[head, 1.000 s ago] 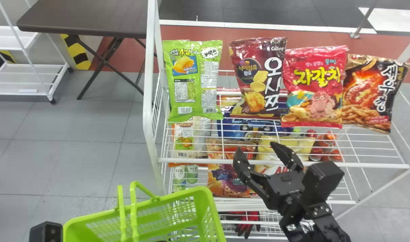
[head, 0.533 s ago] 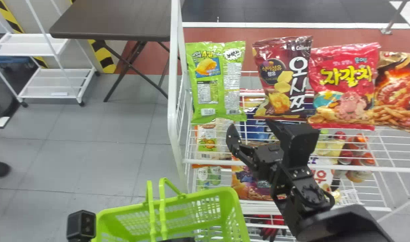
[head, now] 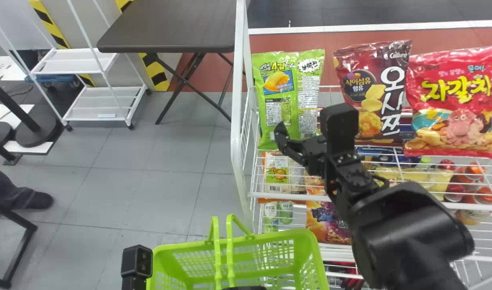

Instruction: Hold basket handle with left hand then pick Gkobukchip with right hand and place into basket

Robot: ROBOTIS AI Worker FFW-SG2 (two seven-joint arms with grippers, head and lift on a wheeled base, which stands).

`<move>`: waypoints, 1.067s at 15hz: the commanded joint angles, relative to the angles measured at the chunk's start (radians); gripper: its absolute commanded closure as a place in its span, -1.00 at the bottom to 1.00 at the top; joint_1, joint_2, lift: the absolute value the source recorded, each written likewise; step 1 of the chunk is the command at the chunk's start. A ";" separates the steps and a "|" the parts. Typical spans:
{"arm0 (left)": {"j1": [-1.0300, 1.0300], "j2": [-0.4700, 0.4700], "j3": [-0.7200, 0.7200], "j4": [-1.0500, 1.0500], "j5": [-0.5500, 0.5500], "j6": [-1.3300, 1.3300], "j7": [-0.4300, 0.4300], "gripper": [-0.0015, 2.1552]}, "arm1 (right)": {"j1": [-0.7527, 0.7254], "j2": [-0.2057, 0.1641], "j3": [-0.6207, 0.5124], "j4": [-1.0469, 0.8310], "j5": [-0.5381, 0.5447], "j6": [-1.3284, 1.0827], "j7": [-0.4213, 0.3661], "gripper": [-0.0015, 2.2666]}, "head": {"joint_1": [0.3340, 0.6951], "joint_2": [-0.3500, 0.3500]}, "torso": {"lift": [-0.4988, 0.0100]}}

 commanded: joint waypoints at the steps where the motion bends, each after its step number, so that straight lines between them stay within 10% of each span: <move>1: -0.005 0.001 -0.006 0.007 -0.004 0.000 0.000 1.00 | -0.085 0.001 0.033 0.095 -0.010 0.001 -0.010 -0.90 | 1.00 0.44 | 0.96; 6: -0.008 0.003 -0.014 0.012 -0.011 0.003 0.005 1.00 | -0.224 0.001 0.057 0.298 -0.015 -0.064 -0.003 -0.78 | 1.00 0.44 | 0.96; 11: -0.008 0.004 -0.014 0.010 -0.010 0.012 0.005 1.00 | -0.232 0.001 0.086 0.292 -0.004 -0.064 0.017 0.73 | 1.00 0.44 | 0.96; 16: -0.008 0.006 -0.015 0.010 -0.010 0.012 0.006 1.00 | -0.097 0.001 0.096 0.089 0.102 0.059 0.023 0.98 | 1.00 0.53 | 0.96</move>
